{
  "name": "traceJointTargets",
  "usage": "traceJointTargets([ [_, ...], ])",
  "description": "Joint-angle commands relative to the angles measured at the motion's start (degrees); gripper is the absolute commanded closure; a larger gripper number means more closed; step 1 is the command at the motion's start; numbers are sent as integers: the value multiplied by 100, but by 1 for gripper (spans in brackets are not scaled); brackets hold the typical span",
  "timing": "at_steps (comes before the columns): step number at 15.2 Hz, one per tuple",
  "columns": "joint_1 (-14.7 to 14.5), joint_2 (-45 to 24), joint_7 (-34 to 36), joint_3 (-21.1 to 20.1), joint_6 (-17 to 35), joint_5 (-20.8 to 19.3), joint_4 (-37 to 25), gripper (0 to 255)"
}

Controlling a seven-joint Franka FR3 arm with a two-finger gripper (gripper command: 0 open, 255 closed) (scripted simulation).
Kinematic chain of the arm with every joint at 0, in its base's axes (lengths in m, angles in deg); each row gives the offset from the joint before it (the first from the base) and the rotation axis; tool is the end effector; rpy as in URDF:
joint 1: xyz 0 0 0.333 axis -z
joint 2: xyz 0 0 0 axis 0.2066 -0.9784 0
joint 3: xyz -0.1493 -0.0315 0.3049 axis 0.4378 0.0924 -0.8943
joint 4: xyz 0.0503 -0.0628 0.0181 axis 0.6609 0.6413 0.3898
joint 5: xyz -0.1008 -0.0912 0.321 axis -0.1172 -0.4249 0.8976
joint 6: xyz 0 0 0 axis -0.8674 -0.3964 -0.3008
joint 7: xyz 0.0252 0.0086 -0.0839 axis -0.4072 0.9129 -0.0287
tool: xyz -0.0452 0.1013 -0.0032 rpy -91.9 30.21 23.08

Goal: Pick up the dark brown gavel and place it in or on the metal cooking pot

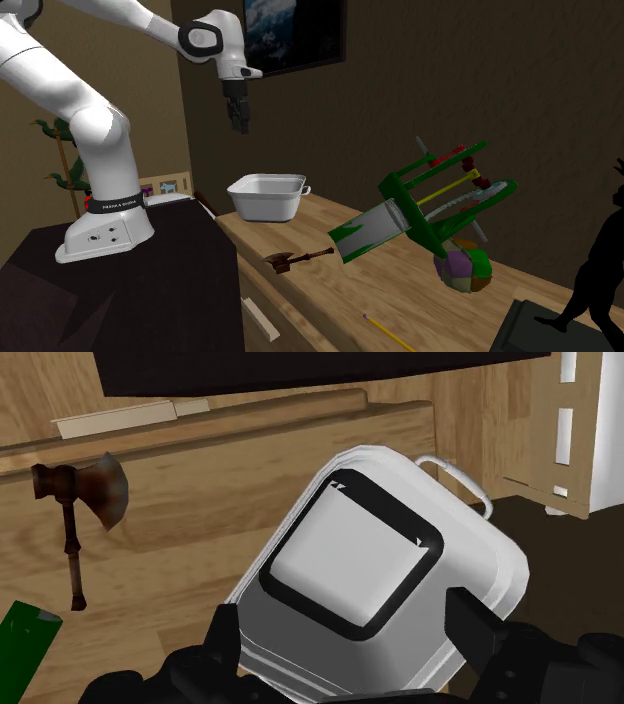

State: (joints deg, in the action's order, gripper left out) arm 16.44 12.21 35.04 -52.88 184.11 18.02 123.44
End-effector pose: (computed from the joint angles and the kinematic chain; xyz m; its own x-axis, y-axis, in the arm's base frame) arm 0.2851 -0.0684 0.4977 0.9955 -0.0551 0.0773 -0.0508 -0.9971 -0.0569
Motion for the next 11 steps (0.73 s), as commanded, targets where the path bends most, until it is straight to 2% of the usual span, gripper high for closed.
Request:
traceJointTargets([
  [1,101,-200,-137,137,410,-123,188,0],
  [11,425,-1984,-782,836,2458,-460,361,0],
])
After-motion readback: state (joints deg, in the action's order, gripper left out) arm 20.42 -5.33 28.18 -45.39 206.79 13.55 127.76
